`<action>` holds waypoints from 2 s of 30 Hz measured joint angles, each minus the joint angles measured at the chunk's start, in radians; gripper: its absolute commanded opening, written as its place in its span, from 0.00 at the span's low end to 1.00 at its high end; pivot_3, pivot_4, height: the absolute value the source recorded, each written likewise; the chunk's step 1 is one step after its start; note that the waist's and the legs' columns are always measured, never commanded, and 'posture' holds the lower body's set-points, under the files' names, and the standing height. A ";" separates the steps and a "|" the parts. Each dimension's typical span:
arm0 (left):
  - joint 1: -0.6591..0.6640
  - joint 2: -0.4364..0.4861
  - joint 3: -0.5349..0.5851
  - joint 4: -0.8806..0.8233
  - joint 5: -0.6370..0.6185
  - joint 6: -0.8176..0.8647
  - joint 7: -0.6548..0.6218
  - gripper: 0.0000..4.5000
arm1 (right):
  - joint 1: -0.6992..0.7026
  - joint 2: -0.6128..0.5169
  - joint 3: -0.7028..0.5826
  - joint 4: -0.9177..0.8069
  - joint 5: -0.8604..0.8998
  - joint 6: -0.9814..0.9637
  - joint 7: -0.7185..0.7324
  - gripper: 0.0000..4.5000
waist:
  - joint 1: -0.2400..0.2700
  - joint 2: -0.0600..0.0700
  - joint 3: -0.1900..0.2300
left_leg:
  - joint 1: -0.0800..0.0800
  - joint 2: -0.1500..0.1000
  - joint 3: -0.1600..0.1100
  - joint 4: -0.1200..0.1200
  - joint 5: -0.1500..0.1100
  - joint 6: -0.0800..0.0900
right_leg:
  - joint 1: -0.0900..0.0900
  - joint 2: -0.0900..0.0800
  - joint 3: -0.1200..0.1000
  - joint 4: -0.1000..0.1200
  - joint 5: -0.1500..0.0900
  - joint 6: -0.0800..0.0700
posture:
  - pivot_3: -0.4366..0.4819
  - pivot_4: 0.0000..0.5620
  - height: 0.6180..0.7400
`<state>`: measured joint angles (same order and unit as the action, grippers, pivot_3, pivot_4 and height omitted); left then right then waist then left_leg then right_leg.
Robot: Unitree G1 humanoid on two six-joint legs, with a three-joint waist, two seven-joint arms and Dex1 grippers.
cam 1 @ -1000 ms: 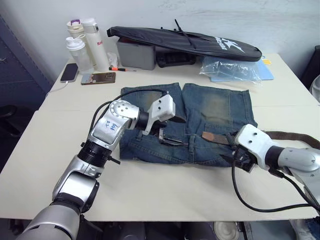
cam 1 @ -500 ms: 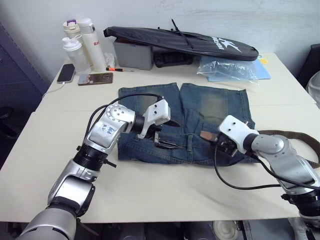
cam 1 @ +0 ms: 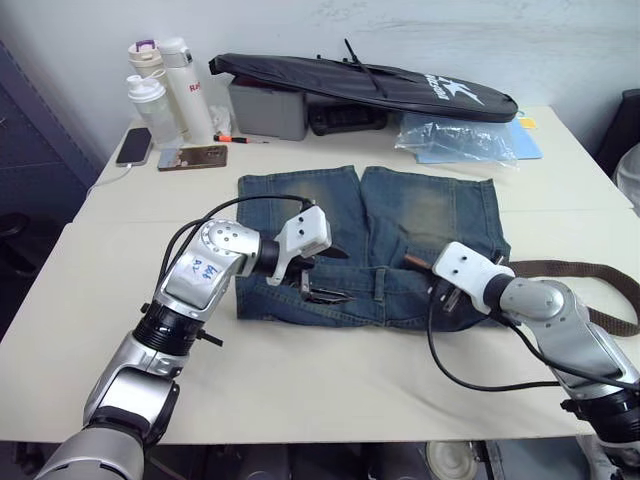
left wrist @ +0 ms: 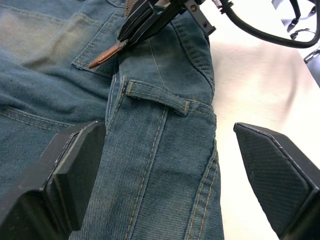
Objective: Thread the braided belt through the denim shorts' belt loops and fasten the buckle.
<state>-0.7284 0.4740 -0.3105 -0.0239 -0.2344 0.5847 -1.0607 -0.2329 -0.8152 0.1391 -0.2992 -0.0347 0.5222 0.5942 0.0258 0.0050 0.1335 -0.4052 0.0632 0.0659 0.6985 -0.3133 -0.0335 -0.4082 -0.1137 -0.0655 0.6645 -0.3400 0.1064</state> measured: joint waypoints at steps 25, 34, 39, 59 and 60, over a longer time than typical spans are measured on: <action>0.030 0.020 0.017 -0.008 -0.002 0.006 0.002 1.00 | 0.234 0.083 -0.053 -0.022 0.002 -0.502 0.100 0.55 | 0.000 0.000 0.000 | 0.000 0.000 0.000 0.001 0.000 0.000 | 0.000 0.000 0.000 0.002 0.000 0.000 | 0.48 0.27 0.19; 0.031 0.018 0.017 -0.005 -0.001 0.003 -0.007 1.00 | 0.416 0.151 -0.254 -0.251 0.356 -0.082 0.098 0.99 | 0.002 -0.001 0.000 | 0.001 0.001 -0.001 0.001 0.000 0.000 | 0.000 0.000 0.000 0.004 -0.001 -0.001 | 0.48 0.27 0.19; 0.031 0.010 0.015 -0.004 -0.001 0.000 -0.011 1.00 | 0.360 0.343 -0.434 -0.303 0.874 0.280 -0.141 0.99 | -0.001 -0.001 0.000 | 0.001 0.001 -0.001 0.003 -0.002 0.004 | -0.001 0.000 0.000 0.008 -0.002 -0.005 | 0.48 0.27 0.19; 0.034 0.020 0.017 -0.011 0.000 -0.001 0.000 1.00 | 0.275 0.436 -0.469 -0.005 1.744 0.250 -0.868 0.99 | -0.002 0.000 -0.001 | 0.001 0.002 -0.002 0.001 -0.004 0.007 | -0.002 0.002 0.001 0.008 -0.003 -0.005 | 0.48 0.27 0.19; 0.034 0.021 0.017 -0.011 0.000 0.000 0.001 1.00 | 0.266 0.442 -0.464 0.002 1.742 0.243 -0.875 0.99 | -0.002 0.001 -0.002 | 0.001 0.002 -0.002 0.001 -0.004 0.007 | -0.002 0.002 0.001 0.008 -0.003 -0.005 | 0.48 0.27 0.19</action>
<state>-0.6940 0.4948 -0.2937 -0.0354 -0.2348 0.5843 -1.0596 0.0331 -0.3736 -0.3245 -0.2969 1.7070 0.7650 -0.2810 0.0236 0.0061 0.1317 -0.4046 0.0648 0.0644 0.6993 -0.3169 -0.0269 -0.4103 -0.1120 -0.0646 0.6727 -0.3431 0.1014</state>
